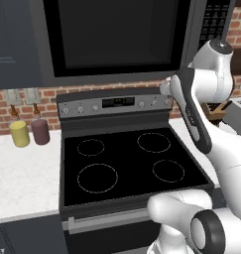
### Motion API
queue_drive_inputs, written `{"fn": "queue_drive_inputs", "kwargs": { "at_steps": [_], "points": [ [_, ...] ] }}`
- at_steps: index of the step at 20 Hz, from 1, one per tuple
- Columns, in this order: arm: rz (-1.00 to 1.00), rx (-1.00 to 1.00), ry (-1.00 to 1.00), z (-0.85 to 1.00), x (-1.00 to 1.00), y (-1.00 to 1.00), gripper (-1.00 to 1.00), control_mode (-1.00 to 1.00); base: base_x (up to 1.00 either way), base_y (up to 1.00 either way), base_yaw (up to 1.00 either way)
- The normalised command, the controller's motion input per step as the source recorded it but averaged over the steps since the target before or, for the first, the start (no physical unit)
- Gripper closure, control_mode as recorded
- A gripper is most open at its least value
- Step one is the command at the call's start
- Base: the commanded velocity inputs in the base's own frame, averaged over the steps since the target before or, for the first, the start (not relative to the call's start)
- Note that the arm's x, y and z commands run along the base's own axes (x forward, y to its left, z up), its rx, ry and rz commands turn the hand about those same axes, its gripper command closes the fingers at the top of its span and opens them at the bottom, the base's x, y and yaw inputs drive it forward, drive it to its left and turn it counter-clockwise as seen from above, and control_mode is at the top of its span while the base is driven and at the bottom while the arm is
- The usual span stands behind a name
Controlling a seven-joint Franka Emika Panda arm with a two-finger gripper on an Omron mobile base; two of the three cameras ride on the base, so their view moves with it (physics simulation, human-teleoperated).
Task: Open the microwave, place the bowl with waffle inside the microwave, then close the microwave door and turn it on.
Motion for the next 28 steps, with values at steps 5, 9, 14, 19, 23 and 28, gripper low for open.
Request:
{"fn": "queue_drive_inputs", "kwargs": {
  "at_steps": [5, 9, 14, 19, 23, 28],
  "points": [
    [-0.20, -0.03, -0.26, 0.21, 0.17, -0.26, -1.00, -1.00, 0.00, 0.00, 0.00],
    [-0.17, 0.00, -0.26, 0.21, 0.19, -0.22, -1.00, -1.00, 0.00, 0.00, 0.00],
    [-0.05, 0.00, -0.14, 0.33, 0.20, -0.12, -1.00, -1.00, 0.00, 0.00, 0.00],
    [0.03, -0.05, 0.00, 0.49, 0.20, 0.00, -1.00, -1.00, 0.00, 0.00, 0.00],
    [0.05, -0.01, 0.00, 0.34, 0.23, -0.16, -1.00, -1.00, 0.00, 0.00, 0.00],
    [0.00, 0.01, -0.05, 0.02, 0.28, -0.33, -1.00, -1.00, 0.00, 0.00, 0.00]
  ]
}}
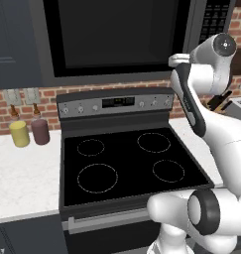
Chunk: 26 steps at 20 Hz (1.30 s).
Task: Open the microwave, place the bowl with waffle inside the microwave, then close the microwave door and turn it on.
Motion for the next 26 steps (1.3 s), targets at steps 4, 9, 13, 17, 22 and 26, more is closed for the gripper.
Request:
{"fn": "queue_drive_inputs", "kwargs": {
  "at_steps": [4, 9, 13, 17, 22, 26],
  "points": [
    [0.00, 0.00, -0.08, 0.00, 0.34, -0.08, -1.00, -1.00, 0.00, 0.00, 0.00],
    [0.06, 0.00, -0.04, 0.00, 0.36, 0.00, -1.00, -1.00, 0.00, 0.00, 0.00],
    [0.16, 0.03, -0.01, 0.00, 0.36, 0.00, -1.00, -1.00, 0.00, 0.00, 0.00],
    [0.17, 0.08, -0.04, -0.02, 0.63, 0.00, -1.00, -1.00, 0.00, 0.00, 0.00],
    [0.09, 0.07, -0.12, -0.20, 0.68, 0.29, -1.00, -1.00, 0.00, 0.00, 0.00],
    [0.03, 0.01, -0.07, -0.15, 0.93, 0.63, -1.00, -1.00, 0.00, 0.00, 0.00]
  ]
}}
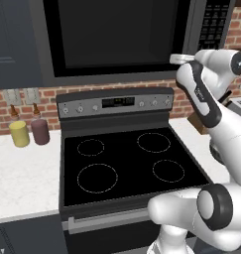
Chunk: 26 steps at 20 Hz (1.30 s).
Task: Open the microwave, place the bowl with waffle inside the microwave, then close the microwave door and turn it on.
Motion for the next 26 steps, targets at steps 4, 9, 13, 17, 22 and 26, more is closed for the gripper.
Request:
{"fn": "queue_drive_inputs", "kwargs": {
  "at_steps": [4, 9, 13, 17, 22, 26],
  "points": [
    [0.03, 0.00, 0.00, -0.05, 1.00, 0.64, -1.00, -1.00, 0.00, 0.00, 0.00],
    [0.08, 0.00, 0.00, -0.11, 1.00, 0.68, 1.00, -1.00, 0.00, 0.00, 0.00],
    [0.14, 0.00, 0.00, -0.12, 1.00, 0.74, 1.00, -1.00, 0.00, 0.00, 0.00],
    [0.28, 0.00, 0.03, 0.00, 0.85, 0.80, 1.00, -1.00, 0.00, 0.00, 0.00],
    [0.29, -0.16, 0.19, 0.10, 0.36, 0.89, 1.00, -1.00, 0.00, 0.00, 0.00],
    [0.27, -0.45, 0.19, 0.32, -0.19, 1.00, 1.00, -1.00, 0.00, 0.00, 0.00]
  ]
}}
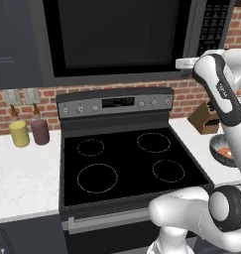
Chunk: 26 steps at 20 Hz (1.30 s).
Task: Open the microwave, place the bowl with waffle inside the microwave, then close the microwave door and turn it on.
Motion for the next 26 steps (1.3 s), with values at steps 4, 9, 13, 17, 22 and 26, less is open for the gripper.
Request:
{"fn": "queue_drive_inputs", "kwargs": {
  "at_steps": [4, 9, 13, 17, 22, 26],
  "points": [
    [0.20, -0.42, 0.05, 0.40, -0.54, 1.00, 1.00, -1.00, 0.00, 0.00, 0.00],
    [0.15, -0.31, -0.01, 0.37, -0.81, 1.00, 1.00, -1.00, 0.00, 0.00, 0.00],
    [0.10, -0.26, -0.11, 0.20, -1.00, 1.00, 1.00, -1.00, 0.00, 0.00, 0.00],
    [0.05, -0.24, -0.14, 0.12, -1.00, 1.00, 1.00, -1.00, 0.00, 0.00, 0.00],
    [0.03, -0.23, -0.14, 0.15, -1.00, 1.00, 1.00, -1.00, 0.00, 0.00, 0.00],
    [0.01, -0.22, -0.12, 0.23, -1.00, 1.00, 1.00, -1.00, 0.00, 0.00, 0.00]
  ]
}}
